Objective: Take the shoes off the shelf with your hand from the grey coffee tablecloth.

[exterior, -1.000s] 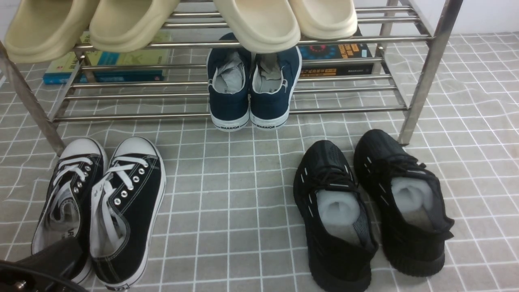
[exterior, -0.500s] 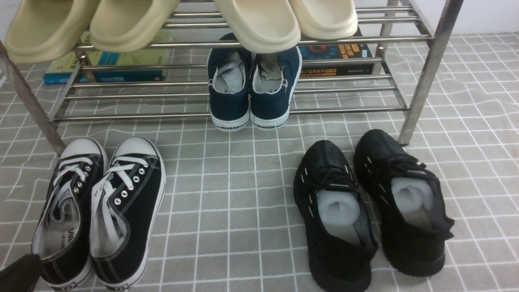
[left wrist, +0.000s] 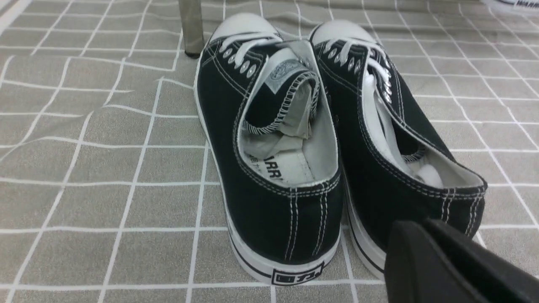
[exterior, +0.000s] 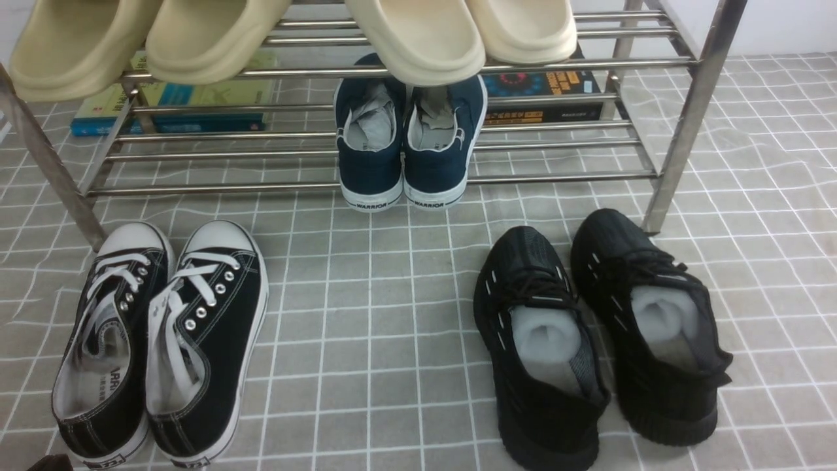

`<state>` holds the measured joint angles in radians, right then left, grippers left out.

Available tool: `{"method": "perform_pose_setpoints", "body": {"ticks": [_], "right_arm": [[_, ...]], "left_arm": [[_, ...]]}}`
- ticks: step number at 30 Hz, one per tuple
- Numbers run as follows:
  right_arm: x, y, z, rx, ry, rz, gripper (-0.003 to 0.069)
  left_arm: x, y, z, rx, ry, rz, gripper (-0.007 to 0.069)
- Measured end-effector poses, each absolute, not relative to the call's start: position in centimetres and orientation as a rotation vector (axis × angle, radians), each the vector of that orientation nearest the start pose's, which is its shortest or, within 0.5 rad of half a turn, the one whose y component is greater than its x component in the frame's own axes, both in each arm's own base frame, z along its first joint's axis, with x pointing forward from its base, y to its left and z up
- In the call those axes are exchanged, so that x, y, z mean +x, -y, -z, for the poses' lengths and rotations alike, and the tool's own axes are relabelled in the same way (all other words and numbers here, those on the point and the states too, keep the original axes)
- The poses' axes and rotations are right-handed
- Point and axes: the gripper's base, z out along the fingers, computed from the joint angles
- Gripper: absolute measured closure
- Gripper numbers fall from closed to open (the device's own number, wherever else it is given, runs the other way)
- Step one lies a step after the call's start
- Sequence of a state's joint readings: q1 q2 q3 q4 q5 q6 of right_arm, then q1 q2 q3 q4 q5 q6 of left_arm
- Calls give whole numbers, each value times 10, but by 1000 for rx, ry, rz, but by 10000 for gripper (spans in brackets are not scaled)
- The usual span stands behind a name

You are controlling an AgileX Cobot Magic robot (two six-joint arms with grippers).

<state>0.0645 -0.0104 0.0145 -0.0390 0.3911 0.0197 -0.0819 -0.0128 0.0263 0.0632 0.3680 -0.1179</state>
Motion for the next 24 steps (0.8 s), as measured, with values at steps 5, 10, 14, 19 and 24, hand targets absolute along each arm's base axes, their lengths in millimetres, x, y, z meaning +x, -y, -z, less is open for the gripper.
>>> {"method": "perform_pose_setpoints", "body": {"ticks": [5, 10, 14, 19, 24], "right_arm": [[52, -2, -174, -66, -1877, -19, 420], [52, -2, -174, -66, -1877, -19, 420], [52, -2, -174, -66, -1877, -19, 420], [52, -2, -174, -66, -1877, -19, 420], [52, -2, -174, -66, -1877, -19, 420]], "left_arm": [[53, 2, -172, 7, -1866, 74, 572], [53, 2, -172, 6, -1866, 75, 569], [53, 2, -172, 6, -1866, 75, 564], [53, 2, -172, 6, -1866, 75, 557], [53, 2, -172, 6, -1866, 75, 552]]}}
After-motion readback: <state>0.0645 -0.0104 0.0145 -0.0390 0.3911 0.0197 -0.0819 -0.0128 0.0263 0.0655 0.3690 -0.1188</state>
